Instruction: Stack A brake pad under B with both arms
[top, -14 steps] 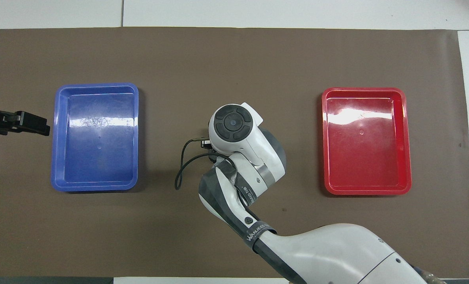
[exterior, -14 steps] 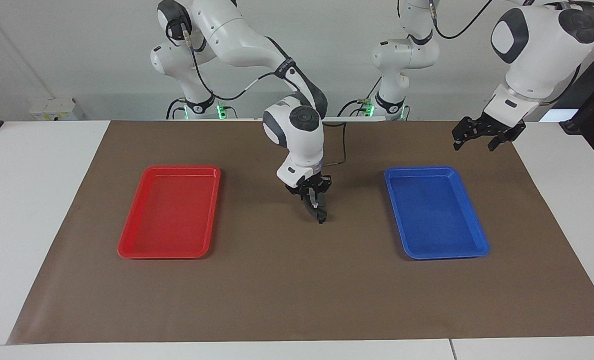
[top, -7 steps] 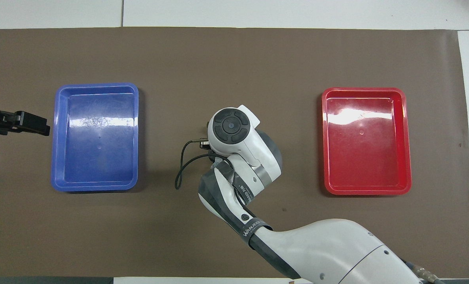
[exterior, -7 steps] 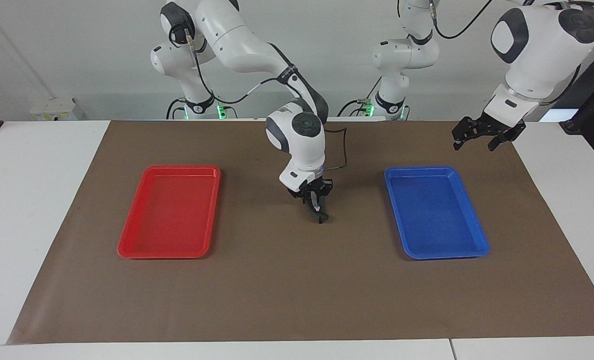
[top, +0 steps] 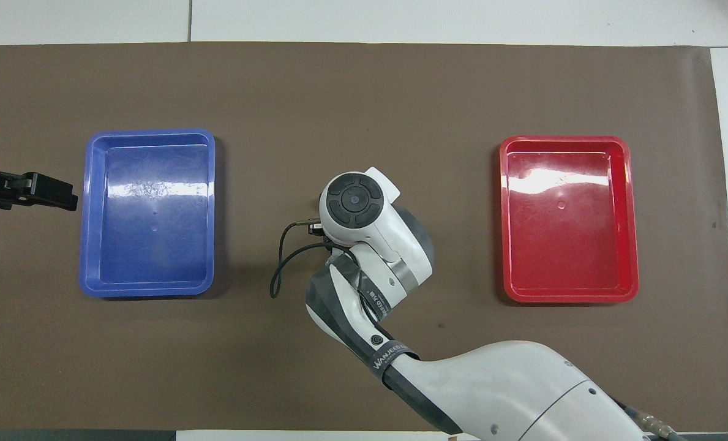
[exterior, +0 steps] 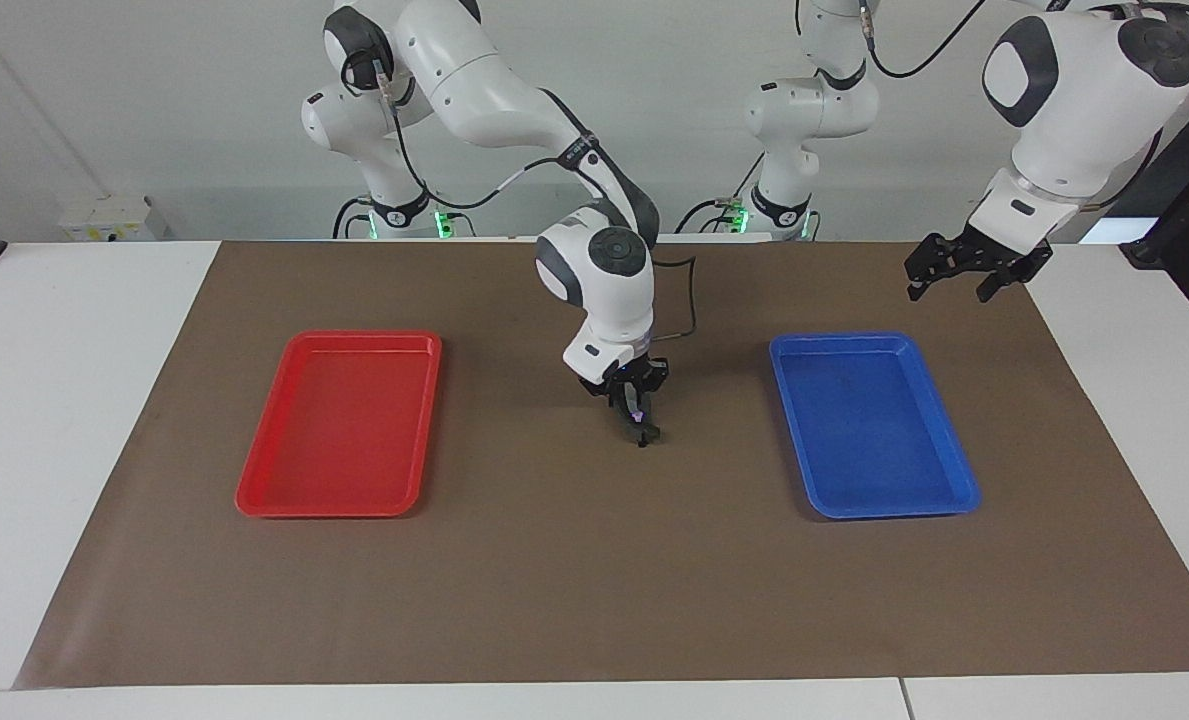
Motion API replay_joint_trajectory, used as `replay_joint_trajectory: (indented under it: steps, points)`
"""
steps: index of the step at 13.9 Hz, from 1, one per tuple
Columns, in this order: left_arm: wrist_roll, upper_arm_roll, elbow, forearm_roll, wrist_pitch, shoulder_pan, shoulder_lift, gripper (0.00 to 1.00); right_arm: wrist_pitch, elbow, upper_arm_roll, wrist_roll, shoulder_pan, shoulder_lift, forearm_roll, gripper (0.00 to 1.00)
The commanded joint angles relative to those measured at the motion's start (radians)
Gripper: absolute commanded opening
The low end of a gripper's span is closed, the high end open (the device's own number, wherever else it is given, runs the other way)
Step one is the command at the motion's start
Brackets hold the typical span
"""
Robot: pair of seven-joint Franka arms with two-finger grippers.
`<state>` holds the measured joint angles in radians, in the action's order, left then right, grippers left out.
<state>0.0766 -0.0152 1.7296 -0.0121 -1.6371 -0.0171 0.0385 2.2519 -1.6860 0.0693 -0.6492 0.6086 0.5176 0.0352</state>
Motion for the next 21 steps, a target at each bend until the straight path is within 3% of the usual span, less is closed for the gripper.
replay_joint_trajectory:
  steps: [1, 6, 7, 8, 9, 14, 16, 21]
  points:
    - [-0.006, -0.005, -0.002, -0.012, -0.012, 0.011, -0.003, 0.99, 0.05, -0.035, -0.002, -0.01, 0.0, -0.013, 0.011, 0.0]
    - [-0.006, -0.005, -0.002, -0.012, -0.012, 0.011, -0.003, 0.99, 0.06, -0.052, 0.0, -0.009, 0.0, -0.016, 0.011, 0.1]
    - [-0.006, -0.003, -0.002, -0.012, -0.013, 0.011, -0.002, 0.99, 0.06, -0.052, 0.0, -0.009, -0.001, -0.016, 0.011, 0.27]
    - [-0.006, -0.003, -0.002, -0.012, -0.012, 0.011, -0.002, 0.99, 0.06, -0.052, 0.0, -0.01, -0.001, -0.017, 0.011, 0.6]
    - [-0.006, -0.005, -0.002, -0.012, -0.013, 0.011, -0.002, 0.99, 0.061, -0.053, -0.002, -0.012, 0.002, -0.019, 0.011, 1.0]
    - [-0.006, -0.003, -0.002, -0.012, -0.013, 0.011, -0.003, 0.99, 0.025, -0.034, -0.003, -0.015, 0.004, -0.036, 0.009, 1.0]
    - [-0.006, -0.005, -0.002, -0.012, -0.013, 0.011, -0.002, 0.99, -0.035, -0.04, -0.014, -0.012, -0.027, -0.106, 0.0, 1.0]
    - [-0.006, -0.003, -0.002, -0.012, -0.013, 0.011, -0.002, 0.99, -0.192, -0.041, -0.011, 0.118, -0.297, -0.318, -0.104, 1.0]
